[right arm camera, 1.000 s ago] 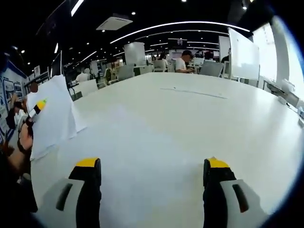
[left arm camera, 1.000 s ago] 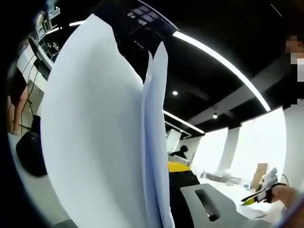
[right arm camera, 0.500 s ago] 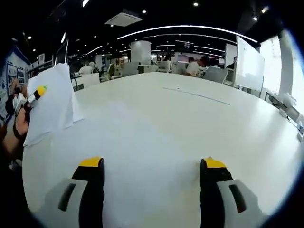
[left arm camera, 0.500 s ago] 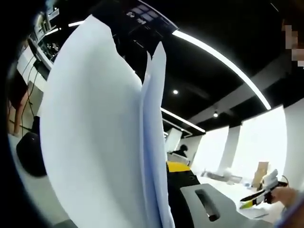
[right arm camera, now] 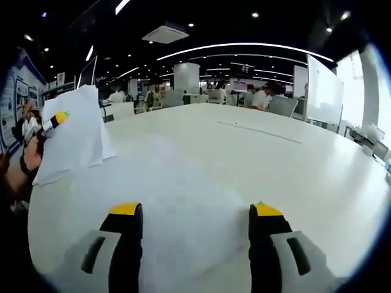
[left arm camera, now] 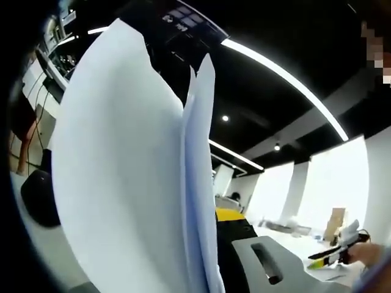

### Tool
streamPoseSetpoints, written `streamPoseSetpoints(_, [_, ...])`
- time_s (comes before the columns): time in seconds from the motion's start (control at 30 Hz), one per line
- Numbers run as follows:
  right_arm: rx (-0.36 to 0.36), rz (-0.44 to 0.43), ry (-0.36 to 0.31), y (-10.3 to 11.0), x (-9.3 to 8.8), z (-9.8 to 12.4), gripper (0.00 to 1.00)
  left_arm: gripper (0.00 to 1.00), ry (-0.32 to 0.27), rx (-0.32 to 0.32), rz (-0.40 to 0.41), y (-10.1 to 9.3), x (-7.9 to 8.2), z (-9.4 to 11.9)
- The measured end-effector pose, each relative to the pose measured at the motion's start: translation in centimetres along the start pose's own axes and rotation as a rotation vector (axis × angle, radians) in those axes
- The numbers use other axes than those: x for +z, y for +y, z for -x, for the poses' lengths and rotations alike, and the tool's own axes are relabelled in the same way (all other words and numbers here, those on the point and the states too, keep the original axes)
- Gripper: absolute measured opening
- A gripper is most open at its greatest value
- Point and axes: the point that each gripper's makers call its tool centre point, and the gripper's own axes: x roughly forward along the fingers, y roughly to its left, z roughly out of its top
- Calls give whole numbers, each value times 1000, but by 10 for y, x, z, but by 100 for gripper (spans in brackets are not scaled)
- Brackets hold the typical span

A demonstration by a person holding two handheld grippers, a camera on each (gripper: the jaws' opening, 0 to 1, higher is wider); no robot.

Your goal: Organize the stack of printing papers by aligning and flattening the scattered papers on the table

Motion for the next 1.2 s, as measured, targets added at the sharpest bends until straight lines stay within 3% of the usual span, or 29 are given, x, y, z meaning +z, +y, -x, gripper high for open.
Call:
streamPoseSetpoints(0.6, [90,32,-1,44,2,0,18,7,-8,6,6,1,1,0])
streamPoseSetpoints(1.2, [75,3,-28,48,6,-1,12,7,-8,-4,10,-1,0,0])
